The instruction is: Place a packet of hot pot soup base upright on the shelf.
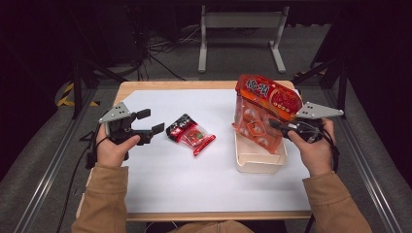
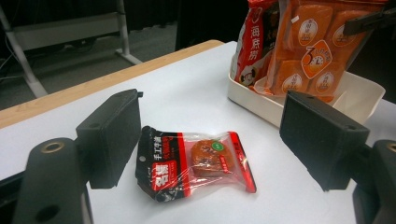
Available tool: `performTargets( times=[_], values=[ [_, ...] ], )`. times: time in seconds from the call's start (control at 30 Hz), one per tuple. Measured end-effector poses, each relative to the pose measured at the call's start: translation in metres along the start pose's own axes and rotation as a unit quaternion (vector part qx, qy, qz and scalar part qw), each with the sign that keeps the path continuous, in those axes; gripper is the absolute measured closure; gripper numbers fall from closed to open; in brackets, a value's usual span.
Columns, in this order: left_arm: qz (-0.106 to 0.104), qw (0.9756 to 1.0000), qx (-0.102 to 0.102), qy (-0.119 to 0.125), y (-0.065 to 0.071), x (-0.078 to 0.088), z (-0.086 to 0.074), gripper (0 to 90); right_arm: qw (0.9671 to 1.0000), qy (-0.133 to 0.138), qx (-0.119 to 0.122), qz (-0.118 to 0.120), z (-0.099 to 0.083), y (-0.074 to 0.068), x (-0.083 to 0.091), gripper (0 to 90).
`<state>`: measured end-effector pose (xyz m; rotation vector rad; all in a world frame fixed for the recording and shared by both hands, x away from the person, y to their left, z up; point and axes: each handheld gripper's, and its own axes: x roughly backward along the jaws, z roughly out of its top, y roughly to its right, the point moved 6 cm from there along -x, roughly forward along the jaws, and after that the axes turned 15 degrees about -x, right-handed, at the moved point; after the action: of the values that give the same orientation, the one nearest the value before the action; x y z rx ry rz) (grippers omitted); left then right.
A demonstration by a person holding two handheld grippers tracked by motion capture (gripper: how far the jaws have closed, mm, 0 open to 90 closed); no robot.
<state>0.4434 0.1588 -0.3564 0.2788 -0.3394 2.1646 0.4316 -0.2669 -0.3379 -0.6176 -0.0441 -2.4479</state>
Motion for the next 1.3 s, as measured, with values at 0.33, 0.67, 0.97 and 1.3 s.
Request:
performTargets(
  times=[0.33, 0.67, 0.97, 1.3],
  values=[
    [-0.001, 1.0, 0.003, 0.001, 0.001, 0.0, 0.0, 21.4, 0.9995, -0.017, 0.01, -0.026, -0.004, -0.004, -0.01, 70.0],
    [-0.005, 1.0, -0.001, -0.002, 0.002, -0.003, 0.001, 21.5, 0.9987, -0.04, 0.014, -0.027, -0.013, -0.004, -0.016, 70.0],
    [-0.002, 1.0, 0.004, -0.004, 0.0, -0.003, -0.001, 20.9, 0.9992, -0.038, -0.01, -0.008, -0.024, 0.002, -0.021, 69.9],
    [-0.009, 0.9996, 0.021, -0.015, -0.003, -0.014, -0.008, 20.6, 0.9977, -0.018, -0.062, 0.019, -0.033, 0.019, -0.017, 67.3]
  ],
)
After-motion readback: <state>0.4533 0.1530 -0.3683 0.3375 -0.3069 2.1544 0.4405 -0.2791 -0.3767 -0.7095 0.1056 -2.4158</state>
